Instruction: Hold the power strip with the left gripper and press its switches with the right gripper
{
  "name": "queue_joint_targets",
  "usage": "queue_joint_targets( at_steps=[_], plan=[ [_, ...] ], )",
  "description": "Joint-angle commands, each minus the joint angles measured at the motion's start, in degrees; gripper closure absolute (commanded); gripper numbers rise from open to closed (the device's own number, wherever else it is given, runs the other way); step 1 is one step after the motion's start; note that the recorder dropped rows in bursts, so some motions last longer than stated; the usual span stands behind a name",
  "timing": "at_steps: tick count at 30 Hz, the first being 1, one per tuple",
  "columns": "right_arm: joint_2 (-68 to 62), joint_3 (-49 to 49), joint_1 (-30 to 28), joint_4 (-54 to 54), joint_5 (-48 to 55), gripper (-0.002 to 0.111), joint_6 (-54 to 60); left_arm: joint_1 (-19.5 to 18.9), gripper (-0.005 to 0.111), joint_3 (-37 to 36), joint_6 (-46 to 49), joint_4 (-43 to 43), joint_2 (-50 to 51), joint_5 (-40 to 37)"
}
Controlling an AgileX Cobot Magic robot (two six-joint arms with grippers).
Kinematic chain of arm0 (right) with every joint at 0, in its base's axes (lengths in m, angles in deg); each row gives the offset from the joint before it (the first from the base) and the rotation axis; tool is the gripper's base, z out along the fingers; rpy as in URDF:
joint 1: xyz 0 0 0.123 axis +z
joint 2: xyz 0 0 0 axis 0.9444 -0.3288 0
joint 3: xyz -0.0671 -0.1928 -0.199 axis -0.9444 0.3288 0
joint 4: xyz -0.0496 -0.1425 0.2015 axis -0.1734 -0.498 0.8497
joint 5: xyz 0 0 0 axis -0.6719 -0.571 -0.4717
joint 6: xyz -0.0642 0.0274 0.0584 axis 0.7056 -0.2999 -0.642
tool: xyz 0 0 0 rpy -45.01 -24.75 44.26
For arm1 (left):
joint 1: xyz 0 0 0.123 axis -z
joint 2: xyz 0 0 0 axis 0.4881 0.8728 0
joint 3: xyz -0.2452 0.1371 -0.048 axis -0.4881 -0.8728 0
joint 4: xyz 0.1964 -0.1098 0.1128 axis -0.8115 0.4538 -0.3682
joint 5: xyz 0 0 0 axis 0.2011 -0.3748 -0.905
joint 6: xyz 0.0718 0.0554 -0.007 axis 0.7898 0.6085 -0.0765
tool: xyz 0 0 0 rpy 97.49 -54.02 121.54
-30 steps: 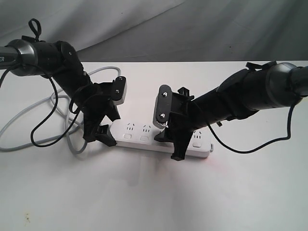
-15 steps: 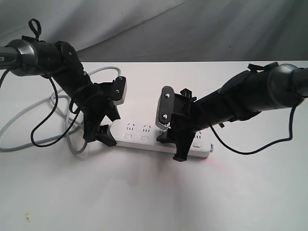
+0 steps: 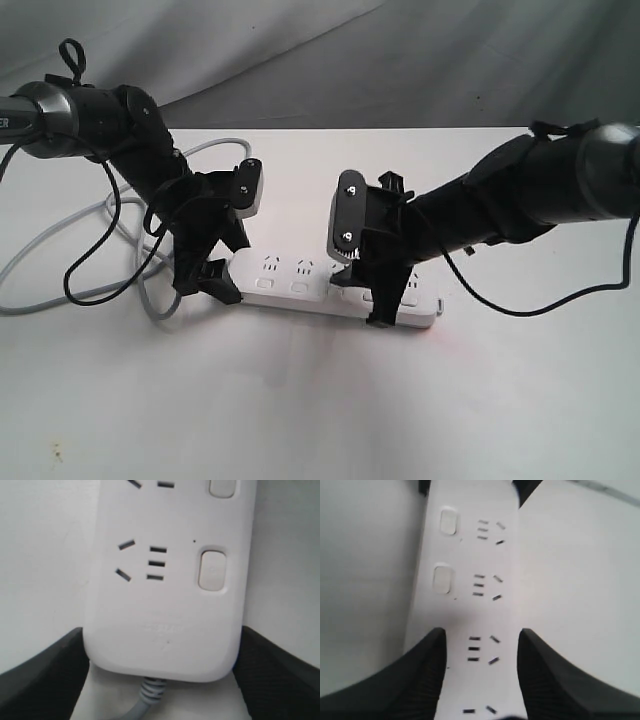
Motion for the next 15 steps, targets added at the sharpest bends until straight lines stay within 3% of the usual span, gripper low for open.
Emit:
queue_joint_targets(
  at_steps=[1,15],
  plan=[
    [5.1,0.6,-0.5,-0.3,0.0,0.065,-0.3,0.0,0.055,0.2,-0.4,0.4,-0.1,-0.6],
    [6.0,6.5,-3.3,-0.5,-1.3,0.065,-0.8,0.0,0.055,0.2,-0.3,0.4,-0.1,-0.6]
  ],
)
